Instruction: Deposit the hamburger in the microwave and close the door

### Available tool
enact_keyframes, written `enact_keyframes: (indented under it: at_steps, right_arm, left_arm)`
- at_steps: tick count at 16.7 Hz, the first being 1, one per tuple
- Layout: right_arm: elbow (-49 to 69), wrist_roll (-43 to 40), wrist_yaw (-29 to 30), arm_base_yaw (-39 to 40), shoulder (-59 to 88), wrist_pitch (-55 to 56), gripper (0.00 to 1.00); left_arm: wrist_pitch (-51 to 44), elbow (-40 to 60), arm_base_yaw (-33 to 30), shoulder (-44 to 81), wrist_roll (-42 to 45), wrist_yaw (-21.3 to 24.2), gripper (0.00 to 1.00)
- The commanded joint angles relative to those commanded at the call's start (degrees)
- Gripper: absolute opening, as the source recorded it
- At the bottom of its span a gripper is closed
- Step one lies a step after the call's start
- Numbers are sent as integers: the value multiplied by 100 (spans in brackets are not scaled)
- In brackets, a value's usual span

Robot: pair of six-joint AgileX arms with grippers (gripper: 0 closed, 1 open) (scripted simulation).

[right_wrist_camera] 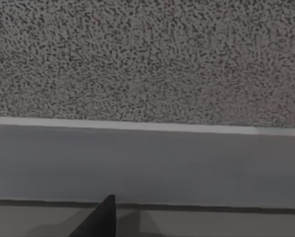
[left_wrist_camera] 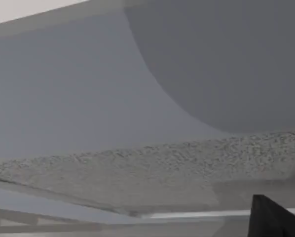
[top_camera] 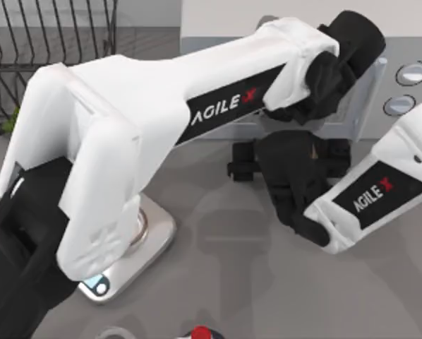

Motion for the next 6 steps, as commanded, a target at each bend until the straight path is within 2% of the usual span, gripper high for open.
enact_keyframes:
  at_steps: [3, 6]
  right_arm:
    - [0, 0, 0, 0, 0, 0, 100]
    - [0, 0, 0, 0, 0, 0, 100]
  left_arm:
    - [-163, 688, 176, 391, 180, 98, 0]
    - [-199, 846, 230, 472, 239, 125, 0]
